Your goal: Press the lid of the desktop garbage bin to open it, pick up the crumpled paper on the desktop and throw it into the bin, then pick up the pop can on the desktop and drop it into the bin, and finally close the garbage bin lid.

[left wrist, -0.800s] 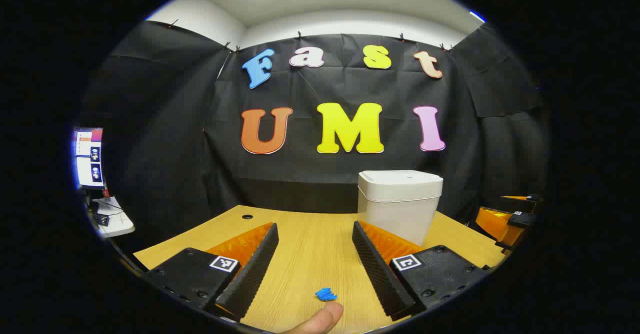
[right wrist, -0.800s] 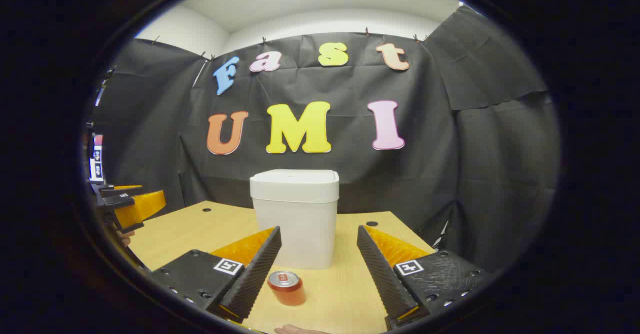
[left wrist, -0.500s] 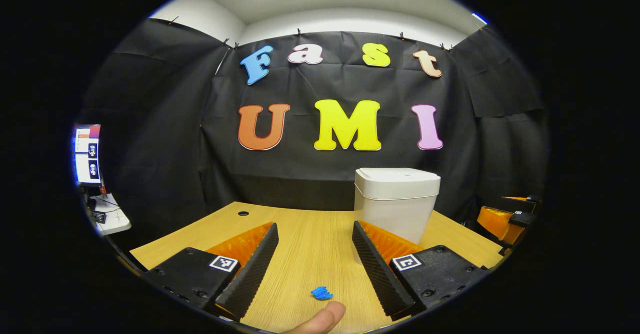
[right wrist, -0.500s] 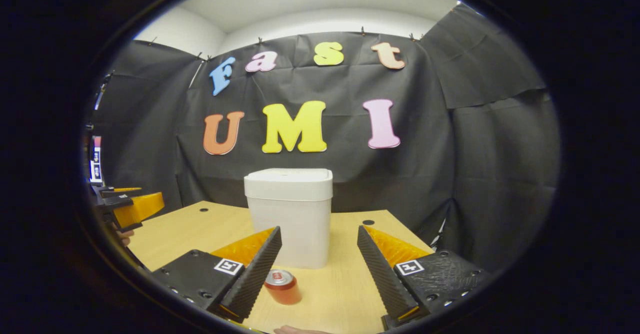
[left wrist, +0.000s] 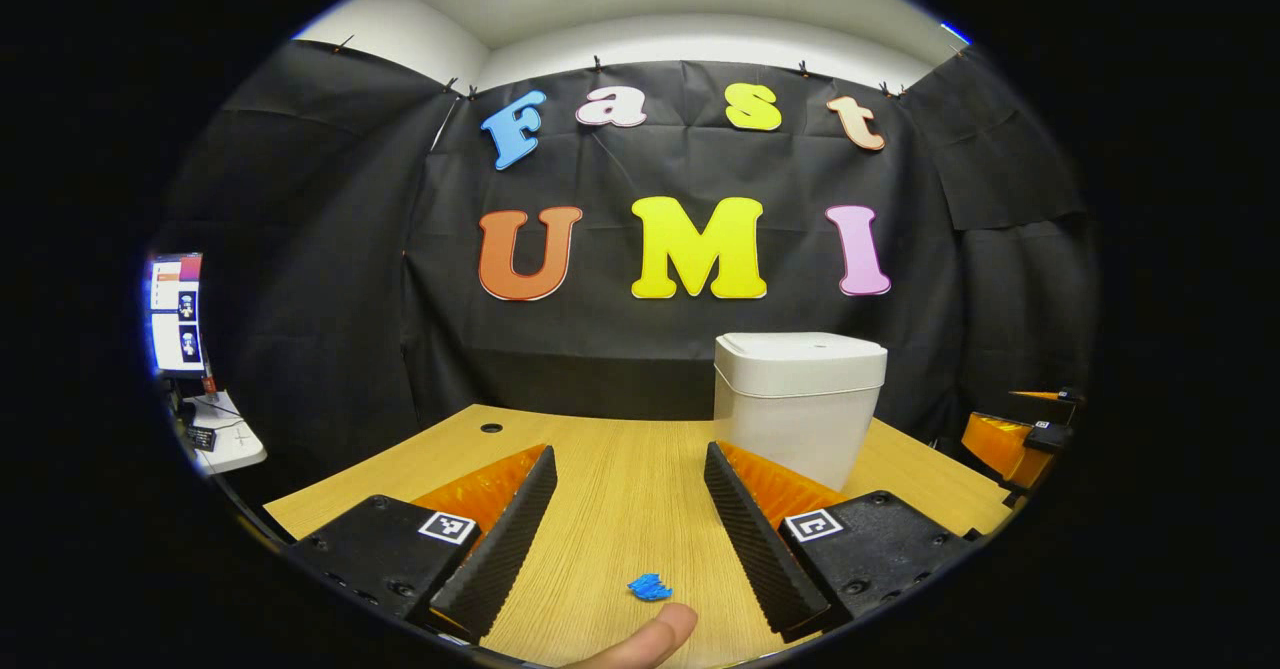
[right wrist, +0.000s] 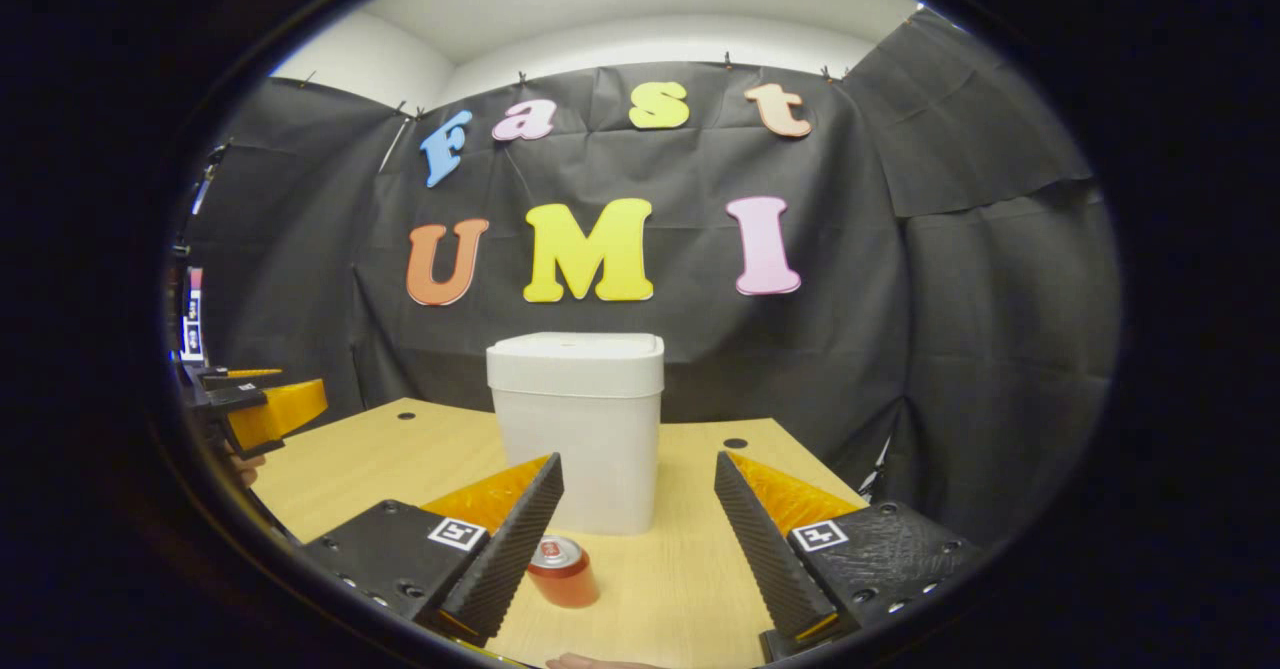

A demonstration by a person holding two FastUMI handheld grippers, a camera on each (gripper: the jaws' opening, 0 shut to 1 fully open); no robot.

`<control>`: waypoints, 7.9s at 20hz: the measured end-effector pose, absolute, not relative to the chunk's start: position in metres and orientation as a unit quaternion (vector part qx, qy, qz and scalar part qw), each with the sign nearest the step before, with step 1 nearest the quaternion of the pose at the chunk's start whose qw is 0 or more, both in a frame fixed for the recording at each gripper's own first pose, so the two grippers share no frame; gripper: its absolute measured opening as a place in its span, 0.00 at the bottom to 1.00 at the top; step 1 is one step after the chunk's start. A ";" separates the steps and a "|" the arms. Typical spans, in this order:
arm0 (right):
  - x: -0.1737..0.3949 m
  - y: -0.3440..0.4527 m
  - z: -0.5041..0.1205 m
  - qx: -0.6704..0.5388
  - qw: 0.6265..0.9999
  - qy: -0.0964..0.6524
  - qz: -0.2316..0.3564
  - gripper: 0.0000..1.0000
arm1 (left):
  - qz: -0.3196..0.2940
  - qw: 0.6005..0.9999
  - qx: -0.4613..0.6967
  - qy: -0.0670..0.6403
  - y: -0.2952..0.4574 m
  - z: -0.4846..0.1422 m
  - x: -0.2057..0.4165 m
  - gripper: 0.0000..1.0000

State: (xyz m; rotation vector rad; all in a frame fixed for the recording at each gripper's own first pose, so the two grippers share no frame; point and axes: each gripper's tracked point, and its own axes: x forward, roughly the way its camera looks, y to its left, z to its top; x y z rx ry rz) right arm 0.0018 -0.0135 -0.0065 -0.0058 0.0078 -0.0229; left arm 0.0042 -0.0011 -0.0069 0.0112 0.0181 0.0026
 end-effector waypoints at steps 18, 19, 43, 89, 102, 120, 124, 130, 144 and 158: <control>0.050 0.009 0.032 0.021 0.999 0.010 0.040 0.33 | 0.026 0.999 0.034 0.033 0.001 -0.026 0.017 0.96; 0.057 0.011 0.032 0.024 0.999 0.017 0.041 0.27 | 0.026 0.998 0.036 0.035 0.000 -0.027 0.018 0.96; 0.197 0.086 0.067 -0.047 0.994 0.091 0.037 0.01 | 0.032 0.998 0.027 0.055 0.019 -0.040 0.032 0.96; 0.033 0.032 -0.014 0.010 0.998 0.025 0.062 0.95 | -0.014 0.943 -0.022 0.331 -0.027 -0.222 0.065 0.97; 0.028 0.046 -0.022 0.002 0.996 0.035 0.082 0.96 | -0.030 0.927 0.014 0.373 -0.034 -0.249 0.053 0.96; 0.045 0.067 -0.149 -0.003 0.984 0.175 0.010 0.96 | -0.045 0.944 0.017 0.327 -0.051 -0.101 0.105 0.39; 0.048 0.067 -0.174 -0.036 0.980 0.196 -0.003 0.96 | -0.037 0.955 -0.010 0.293 -0.053 -0.032 0.127 0.39; 0.050 0.072 -0.196 -0.019 0.973 0.230 0.011 0.95 | -0.025 0.970 -0.004 0.244 -0.048 0.016 0.139 0.39; 0.052 0.057 -0.150 -0.023 0.988 0.155 -0.009 0.82 | -0.031 0.979 -0.012 0.200 -0.061 0.050 0.133 0.39; 0.034 -0.008 -0.047 0.010 0.998 0.040 -0.041 0.82 | -0.002 0.999 -0.001 0.054 -0.049 0.150 0.099 0.39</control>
